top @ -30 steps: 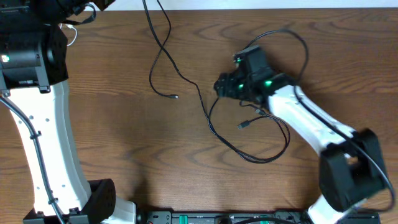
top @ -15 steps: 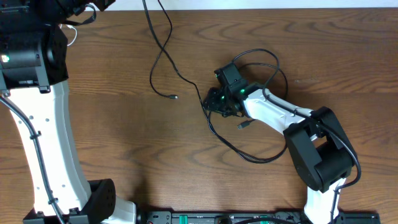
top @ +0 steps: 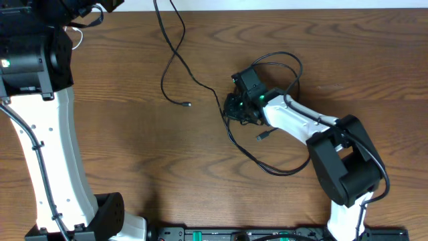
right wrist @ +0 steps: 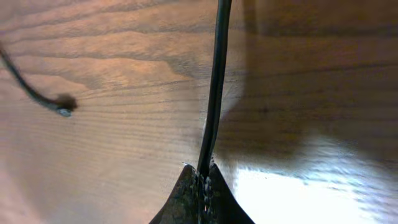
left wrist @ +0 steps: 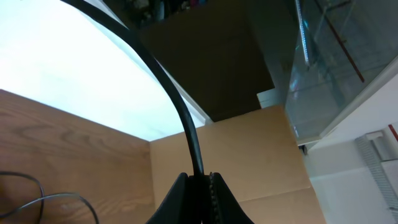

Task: Untangle cables
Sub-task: 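Pull the black cable rightward with the right gripper to the right edge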

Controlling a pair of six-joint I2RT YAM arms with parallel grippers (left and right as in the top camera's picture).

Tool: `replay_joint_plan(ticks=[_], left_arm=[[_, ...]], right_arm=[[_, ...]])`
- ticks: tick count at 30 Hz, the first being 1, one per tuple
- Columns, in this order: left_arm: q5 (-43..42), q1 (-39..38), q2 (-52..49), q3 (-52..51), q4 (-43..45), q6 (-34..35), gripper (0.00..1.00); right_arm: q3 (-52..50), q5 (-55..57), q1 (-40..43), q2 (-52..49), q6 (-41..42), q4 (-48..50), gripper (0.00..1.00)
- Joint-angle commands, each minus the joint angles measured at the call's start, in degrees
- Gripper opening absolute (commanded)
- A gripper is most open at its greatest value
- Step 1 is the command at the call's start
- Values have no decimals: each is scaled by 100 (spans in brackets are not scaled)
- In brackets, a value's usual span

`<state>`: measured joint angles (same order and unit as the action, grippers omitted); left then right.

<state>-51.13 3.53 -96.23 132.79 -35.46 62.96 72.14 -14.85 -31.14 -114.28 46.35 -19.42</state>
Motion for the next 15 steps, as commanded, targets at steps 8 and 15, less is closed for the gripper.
replay_joint_plan(ticks=[8, 15], left_arm=[[-72, 2, 44, 68, -57, -85, 8], [155, 4, 44, 66, -205, -85, 8]], right_arm=[[31, -177, 1182, 2903, -876, -70, 2], [31, -177, 2341, 4612, -1051, -138, 2]])
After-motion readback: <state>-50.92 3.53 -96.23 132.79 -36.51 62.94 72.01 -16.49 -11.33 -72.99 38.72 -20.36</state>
